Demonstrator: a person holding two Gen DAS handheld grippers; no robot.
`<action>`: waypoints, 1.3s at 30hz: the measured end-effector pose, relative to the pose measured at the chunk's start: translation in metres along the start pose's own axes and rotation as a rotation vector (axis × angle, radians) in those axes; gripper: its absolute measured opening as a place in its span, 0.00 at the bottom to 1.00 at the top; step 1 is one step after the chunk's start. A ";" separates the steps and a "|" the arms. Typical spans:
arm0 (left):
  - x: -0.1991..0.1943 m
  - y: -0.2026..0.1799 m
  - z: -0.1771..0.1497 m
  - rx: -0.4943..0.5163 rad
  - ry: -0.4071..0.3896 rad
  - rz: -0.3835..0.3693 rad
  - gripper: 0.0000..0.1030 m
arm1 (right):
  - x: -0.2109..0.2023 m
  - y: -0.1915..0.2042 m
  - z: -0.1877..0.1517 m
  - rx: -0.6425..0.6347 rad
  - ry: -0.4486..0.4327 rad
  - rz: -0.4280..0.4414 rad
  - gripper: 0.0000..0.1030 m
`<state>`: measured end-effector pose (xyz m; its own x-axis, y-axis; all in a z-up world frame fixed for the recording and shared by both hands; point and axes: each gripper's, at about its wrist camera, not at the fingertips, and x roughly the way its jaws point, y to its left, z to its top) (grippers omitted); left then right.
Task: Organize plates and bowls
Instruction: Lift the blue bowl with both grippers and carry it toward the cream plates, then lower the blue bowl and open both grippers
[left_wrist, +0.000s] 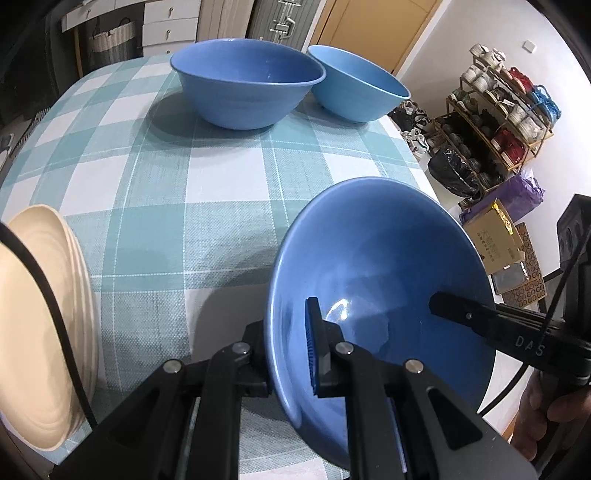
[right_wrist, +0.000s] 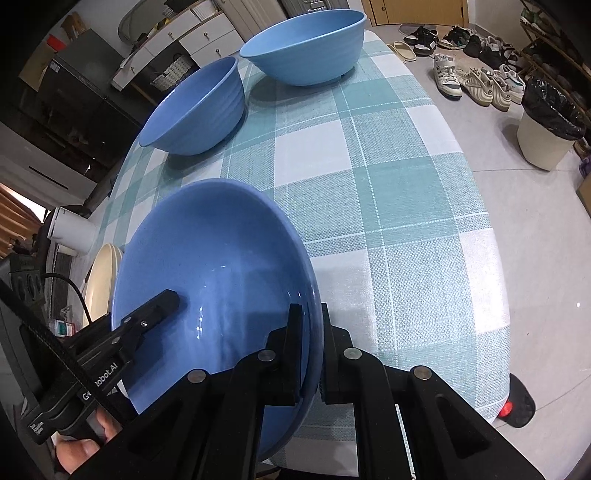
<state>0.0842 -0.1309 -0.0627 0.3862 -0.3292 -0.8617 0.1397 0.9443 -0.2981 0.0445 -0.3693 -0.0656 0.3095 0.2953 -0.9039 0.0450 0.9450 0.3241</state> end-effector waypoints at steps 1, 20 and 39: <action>0.000 0.001 0.000 -0.003 0.000 0.000 0.10 | 0.000 0.001 0.000 0.000 -0.001 -0.001 0.06; -0.001 0.008 0.002 -0.019 -0.006 0.019 0.10 | 0.005 0.012 0.009 -0.004 -0.049 -0.019 0.06; -0.014 0.017 0.002 -0.045 -0.030 0.070 0.45 | -0.020 0.016 0.005 -0.061 -0.238 0.030 0.44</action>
<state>0.0827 -0.1106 -0.0547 0.4208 -0.2615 -0.8686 0.0700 0.9641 -0.2563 0.0441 -0.3607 -0.0412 0.5251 0.2885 -0.8007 -0.0224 0.9452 0.3258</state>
